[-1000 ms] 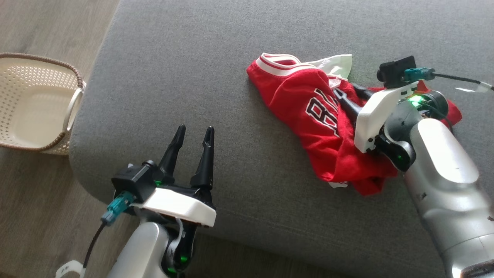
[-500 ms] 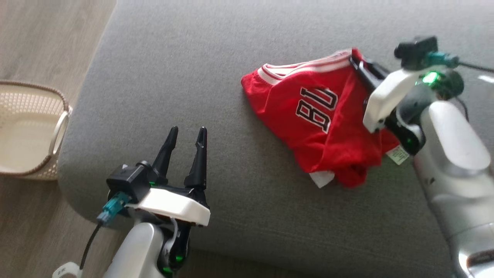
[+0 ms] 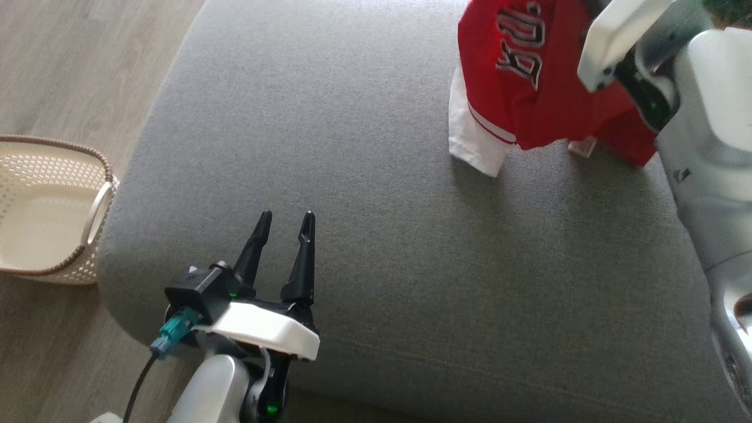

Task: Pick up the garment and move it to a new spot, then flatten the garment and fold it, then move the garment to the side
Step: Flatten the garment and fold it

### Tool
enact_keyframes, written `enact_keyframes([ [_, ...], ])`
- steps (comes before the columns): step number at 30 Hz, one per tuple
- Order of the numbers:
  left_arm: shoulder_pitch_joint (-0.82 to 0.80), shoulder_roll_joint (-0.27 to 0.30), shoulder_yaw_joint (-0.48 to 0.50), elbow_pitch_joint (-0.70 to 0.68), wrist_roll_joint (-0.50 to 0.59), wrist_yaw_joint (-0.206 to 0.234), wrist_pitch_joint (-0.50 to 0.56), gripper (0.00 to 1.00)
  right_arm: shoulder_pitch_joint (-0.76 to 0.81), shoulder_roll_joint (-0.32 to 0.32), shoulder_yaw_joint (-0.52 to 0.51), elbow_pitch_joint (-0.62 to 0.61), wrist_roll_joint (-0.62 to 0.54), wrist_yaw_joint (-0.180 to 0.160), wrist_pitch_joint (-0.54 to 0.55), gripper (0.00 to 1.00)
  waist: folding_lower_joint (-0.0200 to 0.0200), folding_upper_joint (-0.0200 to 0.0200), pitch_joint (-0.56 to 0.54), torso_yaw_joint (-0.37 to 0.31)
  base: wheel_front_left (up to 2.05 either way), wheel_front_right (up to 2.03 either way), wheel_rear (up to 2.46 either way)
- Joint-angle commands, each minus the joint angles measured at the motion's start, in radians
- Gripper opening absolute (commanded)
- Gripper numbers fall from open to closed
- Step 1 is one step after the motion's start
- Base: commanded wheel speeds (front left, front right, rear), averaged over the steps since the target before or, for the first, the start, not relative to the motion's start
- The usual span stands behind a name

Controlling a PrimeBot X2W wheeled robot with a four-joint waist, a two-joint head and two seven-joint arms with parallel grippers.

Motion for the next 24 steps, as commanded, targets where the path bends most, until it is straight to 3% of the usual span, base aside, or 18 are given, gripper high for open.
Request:
enact_keyframes([
  [1, -0.021, 0.004, 0.039, -0.033, 0.001, 0.0, -0.005, 1.0, -0.004, 0.005, 0.02, 0.006, -0.005, 0.0, -0.006, 0.0, 0.0, 0.0, 0.002, 0.007, 0.0, 0.0, 0.0],
  [10, -0.007, 0.004, 0.06, -0.032, 0.006, 0.004, -0.005, 1.0, 0.037, -0.017, 0.067, 0.101, 0.038, 0.0, -0.084, 0.0, 0.0, 0.0, -0.004, -0.013, 0.0, 0.0, 0.0],
  [18, -0.001, 0.004, 0.08, -0.032, 0.026, -0.004, -0.005, 1.0, 0.152, -0.029, 0.088, 0.038, 0.112, 0.0, -0.123, 0.0, 0.0, 0.0, -0.029, -0.103, 0.0, 0.0, 0.0],
  [19, 0.0, 0.004, 0.083, -0.032, 0.029, -0.004, -0.005, 1.0, 0.18, -0.028, 0.094, 0.018, 0.126, 0.0, -0.119, 0.36, 0.0, 0.0, -0.031, -0.116, 0.0, 0.0, 0.0],
  [20, 0.001, 0.004, 0.085, -0.031, 0.032, -0.006, -0.005, 1.0, 0.212, -0.026, 0.097, -0.003, 0.143, 0.0, -0.115, 0.87, 0.0, 0.0, -0.034, -0.129, 0.0, 0.0, 0.0],
  [21, 0.003, 0.004, 0.086, -0.028, 0.035, -0.008, -0.005, 1.0, 0.248, -0.027, 0.095, -0.021, 0.158, 0.0, -0.114, 1.0, 0.0, 0.0, -0.042, -0.142, 0.0, 0.0, 0.0],
  [24, 0.009, 0.004, 0.091, -0.026, 0.045, -0.012, -0.005, 1.0, 0.345, -0.037, 0.093, -0.064, 0.148, 0.0, -0.098, 1.0, 0.0, 0.0, -0.044, -0.184, 0.0, 0.0, 0.0],
])
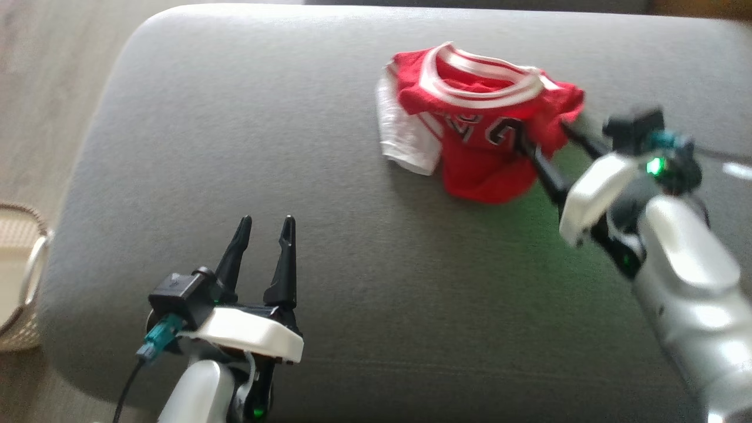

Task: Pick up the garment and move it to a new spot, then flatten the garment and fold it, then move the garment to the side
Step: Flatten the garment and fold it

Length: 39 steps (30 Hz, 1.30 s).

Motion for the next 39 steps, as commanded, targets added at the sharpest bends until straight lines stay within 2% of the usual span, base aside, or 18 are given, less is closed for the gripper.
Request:
enact_keyframes([
  [1, -0.016, 0.003, 0.032, -0.029, 0.011, -0.004, -0.005, 1.0, 0.029, 0.004, -0.012, -0.049, -0.003, 0.0, 0.001, 1.0, 0.0, 0.0, -0.008, -0.046, 0.0, 0.0, 0.0],
  [9, -0.028, 0.003, 0.044, -0.025, 0.032, -0.015, -0.005, 1.0, 0.242, 0.055, -0.184, -0.214, -0.049, 0.0, -0.01, 1.0, 0.0, 0.0, -0.016, -0.129, 0.0, 0.0, 0.0],
  [17, -0.007, 0.003, 0.055, -0.026, 0.036, -0.017, -0.005, 1.0, 0.492, 0.151, -0.39, -0.407, -0.152, 0.0, -0.011, 1.0, 0.0, 0.0, -0.038, -0.156, 0.0, 0.0, 0.0],
  [22, 0.009, 0.003, 0.061, -0.019, 0.041, -0.023, -0.005, 1.0, 0.582, 0.193, -0.439, -0.472, -0.169, 0.0, -0.016, 1.0, 0.0, 0.0, -0.044, -0.162, 0.0, 0.0, 0.0],
  [27, 0.008, 0.003, 0.058, -0.016, 0.042, -0.025, -0.005, 1.0, 0.595, 0.201, -0.452, -0.503, -0.16, 0.0, -0.013, 1.0, 0.0, 0.0, -0.047, -0.157, 0.0, 0.0, 0.0],
  [32, -0.009, 0.003, 0.045, -0.019, 0.039, -0.026, -0.005, 1.0, 0.554, 0.202, -0.441, -0.495, -0.047, 0.0, 0.006, 1.0, 0.0, 0.0, -0.029, -0.134, 0.0, 0.0, 0.0],
  [39, -0.03, 0.003, 0.024, -0.016, 0.038, -0.022, -0.005, 1.0, 0.417, 0.202, -0.506, -0.326, 0.093, 0.0, 0.044, 1.0, 0.0, 0.0, 0.019, -0.079, 0.0, 0.0, 0.0],
])
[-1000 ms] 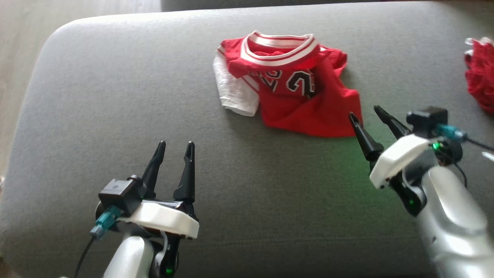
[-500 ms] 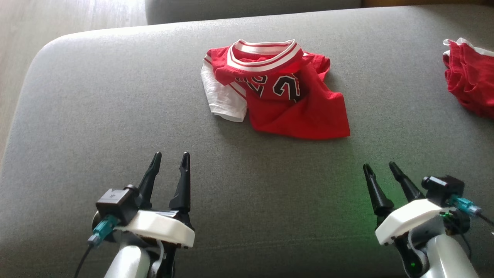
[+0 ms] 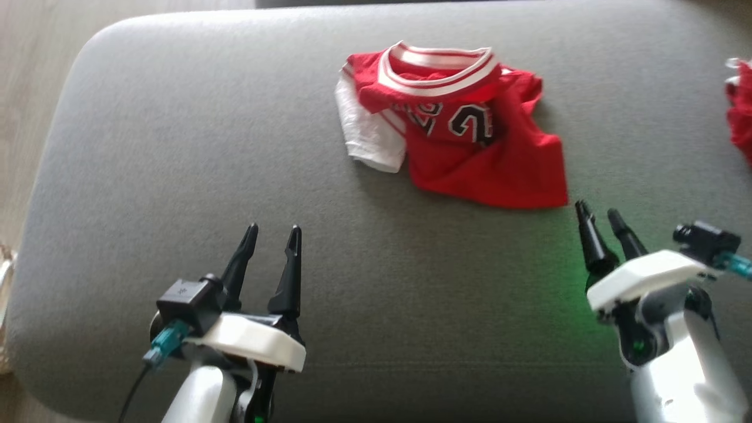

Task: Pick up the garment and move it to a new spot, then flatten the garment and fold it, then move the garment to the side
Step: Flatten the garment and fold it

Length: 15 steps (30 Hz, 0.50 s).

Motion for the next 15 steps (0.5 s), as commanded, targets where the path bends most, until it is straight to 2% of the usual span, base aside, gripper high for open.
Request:
enact_keyframes([
  [1, -0.052, 0.003, 0.024, -0.029, 0.005, 0.004, -0.006, 1.0, -0.045, 0.002, 0.012, -0.005, 0.008, 0.0, -0.001, 1.0, 0.0, 0.0, 0.022, 0.023, 0.0, 0.0, 0.0],
  [7, -0.07, 0.003, 0.02, -0.027, 0.001, 0.007, -0.006, 1.0, -0.146, 0.002, -0.04, 0.166, 0.004, 0.0, -0.003, 1.0, 0.0, 0.0, 0.055, 0.078, 0.0, 0.0, 0.0],
  [15, -0.082, 0.003, 0.009, -0.027, -0.005, 0.008, -0.006, 1.0, -0.222, 0.001, -0.055, 0.302, 0.0, 0.0, -0.023, 1.0, 0.0, 0.0, 0.074, 0.121, 0.0, 0.0, 0.0],
])
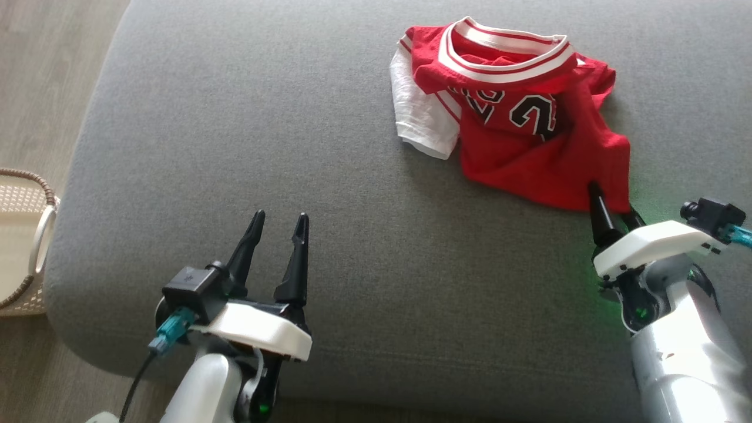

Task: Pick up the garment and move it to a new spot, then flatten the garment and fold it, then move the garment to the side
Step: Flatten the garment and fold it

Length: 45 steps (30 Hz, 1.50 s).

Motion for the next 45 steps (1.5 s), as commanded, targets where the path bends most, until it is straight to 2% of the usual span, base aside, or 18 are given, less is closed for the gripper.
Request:
enact_keyframes([
  [1, -0.046, 0.003, 0.025, -0.032, -0.004, 0.009, -0.005, 1.0, -0.025, 0.006, 0.035, 0.011, 0.0, 0.0, -0.005, 0.57, 0.0, 0.0, 0.003, 0.008, 0.0, 0.0, 0.0],
  [2, -0.046, 0.003, 0.026, -0.032, -0.004, 0.01, -0.005, 1.0, -0.029, 0.006, 0.045, 0.018, 0.003, 0.0, -0.01, 0.03, 0.0, 0.0, 0.004, 0.01, 0.0, 0.0, 0.0],
  [3, -0.046, 0.003, 0.026, -0.033, -0.004, 0.01, -0.005, 1.0, -0.032, 0.007, 0.053, 0.024, 0.005, 0.0, -0.018, 0.0, 0.0, 0.0, 0.003, 0.01, 0.0, 0.0, 0.0],
  [13, -0.031, 0.003, 0.059, -0.026, 0.01, 0.013, -0.005, 1.0, -0.027, 0.003, 0.099, 0.004, 0.039, 0.0, -0.094, 0.0, 0.0, 0.0, -0.028, -0.06, 0.0, 0.0, 0.0],
  [19, -0.034, 0.003, 0.083, -0.024, 0.022, 0.011, -0.005, 1.0, 0.006, -0.014, 0.074, -0.078, 0.052, 0.0, -0.095, 0.0, 0.0, 0.0, -0.029, -0.167, 0.0, 0.0, 0.0],
  [26, -0.073, 0.003, 0.117, -0.004, 0.057, 0.004, -0.005, 1.0, 0.06, -0.018, 0.005, -0.196, 0.013, 0.0, -0.074, 0.0, 0.0, 0.0, 0.003, -0.273, 0.0, 0.0, 0.0],
  [32, -0.131, 0.003, 0.161, 0.031, 0.112, -0.024, -0.005, 1.0, 0.093, -0.001, -0.036, -0.294, -0.03, 0.0, -0.038, 0.0, 0.0, 0.0, 0.045, -0.352, 0.0, 0.0, 0.0],
  [38, -0.232, 0.018, 0.195, 0.109, 0.152, -0.054, -0.005, 1.0, 0.107, 0.007, -0.046, -0.333, -0.056, 0.0, -0.027, 0.0, 0.0, 0.0, 0.09, -0.408, 0.0, 0.0, 0.0],
  [45, -0.361, 0.056, 0.173, 0.278, 0.184, -0.086, -0.005, 1.0, 0.088, 0.007, 0.019, -0.316, -0.008, 0.0, -0.057, 0.0, 0.0, 0.0, 0.129, -0.459, 0.0, 0.0, 0.0],
])
